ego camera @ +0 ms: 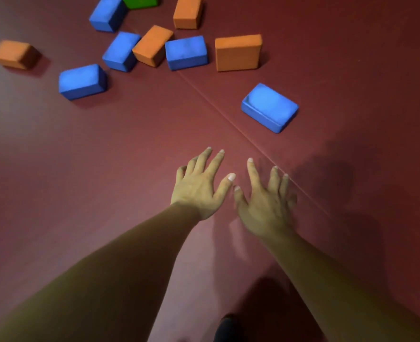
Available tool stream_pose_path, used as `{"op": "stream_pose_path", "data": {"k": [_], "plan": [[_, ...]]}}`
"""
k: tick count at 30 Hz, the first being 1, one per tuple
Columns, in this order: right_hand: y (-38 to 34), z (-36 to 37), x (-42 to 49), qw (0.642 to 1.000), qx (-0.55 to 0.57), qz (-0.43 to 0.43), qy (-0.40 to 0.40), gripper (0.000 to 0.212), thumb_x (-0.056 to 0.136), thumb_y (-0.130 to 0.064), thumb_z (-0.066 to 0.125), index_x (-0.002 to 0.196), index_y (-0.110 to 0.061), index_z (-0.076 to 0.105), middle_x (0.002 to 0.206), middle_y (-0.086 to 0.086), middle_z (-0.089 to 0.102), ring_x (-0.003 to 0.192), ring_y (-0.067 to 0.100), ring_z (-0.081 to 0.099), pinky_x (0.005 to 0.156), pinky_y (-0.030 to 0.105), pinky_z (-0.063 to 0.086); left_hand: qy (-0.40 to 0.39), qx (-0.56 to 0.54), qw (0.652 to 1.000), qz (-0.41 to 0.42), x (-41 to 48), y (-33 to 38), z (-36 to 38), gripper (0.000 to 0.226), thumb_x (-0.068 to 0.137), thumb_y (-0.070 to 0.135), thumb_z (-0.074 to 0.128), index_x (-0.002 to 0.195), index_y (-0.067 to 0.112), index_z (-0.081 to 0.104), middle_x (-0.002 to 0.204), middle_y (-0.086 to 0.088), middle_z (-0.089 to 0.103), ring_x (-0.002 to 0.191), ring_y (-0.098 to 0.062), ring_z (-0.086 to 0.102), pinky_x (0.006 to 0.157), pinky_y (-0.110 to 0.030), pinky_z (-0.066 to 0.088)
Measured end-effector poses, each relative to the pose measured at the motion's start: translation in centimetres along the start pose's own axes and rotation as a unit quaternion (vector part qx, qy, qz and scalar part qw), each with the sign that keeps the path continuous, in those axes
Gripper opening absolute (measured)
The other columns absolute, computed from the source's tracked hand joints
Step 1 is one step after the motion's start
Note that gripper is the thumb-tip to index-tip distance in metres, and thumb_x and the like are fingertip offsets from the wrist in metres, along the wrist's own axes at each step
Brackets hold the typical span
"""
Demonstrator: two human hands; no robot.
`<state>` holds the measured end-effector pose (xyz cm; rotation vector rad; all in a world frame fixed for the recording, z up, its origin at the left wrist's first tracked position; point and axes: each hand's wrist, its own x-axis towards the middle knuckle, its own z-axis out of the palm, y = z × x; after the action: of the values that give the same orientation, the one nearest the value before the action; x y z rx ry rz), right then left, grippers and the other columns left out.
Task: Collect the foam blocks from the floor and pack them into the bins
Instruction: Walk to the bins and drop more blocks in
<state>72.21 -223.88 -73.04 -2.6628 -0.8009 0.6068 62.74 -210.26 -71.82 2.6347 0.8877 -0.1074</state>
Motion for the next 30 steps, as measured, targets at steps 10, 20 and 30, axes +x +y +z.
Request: {"op": "stream_pose_path", "data": {"k": [10, 20, 30], "plan": [[2.7, -1.3, 22.7, 0.998, -0.052, -0.018, -0.01, 0.08, 0.091, -0.064, 0.05, 0.159, -0.05, 0.01, 0.167, 0.018, 0.015, 0.153, 0.043, 0.009, 0.114, 0.064, 0.022, -0.038, 0.016, 0.999, 0.004, 23.6, 0.3, 3.5, 0.081, 0.089, 0.074, 0.003, 0.161, 0.037, 0.011, 0.168, 0.001, 0.014, 0.149, -0.025, 0.022, 0.118, -0.048, 0.021], [8.2, 0.3, 42.4, 0.988, -0.13, -0.044, -0.068, 0.095, 0.084, -0.076, 0.054, 0.158, -0.048, 0.002, 0.166, 0.022, 0.007, 0.153, 0.047, 0.0, 0.116, 0.071, 0.014, -0.059, 0.022, 0.998, -0.027, 40.1, 1.4, 9.9, 0.082, 0.09, 0.074, 0.008, 0.16, 0.034, 0.019, 0.167, -0.003, 0.02, 0.149, -0.028, 0.024, 0.117, -0.053, 0.022], [13.5, 6.9, 56.4, 0.976, -0.155, -0.119, -0.092, 0.127, 0.051, -0.097, 0.061, 0.159, -0.047, 0.014, 0.165, 0.028, 0.005, 0.149, 0.056, 0.011, 0.109, 0.078, 0.017, -0.053, 0.009, 0.996, -0.072, 50.7, 0.8, 20.1, 0.08, 0.093, 0.073, 0.015, 0.158, 0.03, 0.03, 0.165, -0.005, 0.027, 0.145, -0.031, 0.032, 0.116, -0.056, 0.023]]}}
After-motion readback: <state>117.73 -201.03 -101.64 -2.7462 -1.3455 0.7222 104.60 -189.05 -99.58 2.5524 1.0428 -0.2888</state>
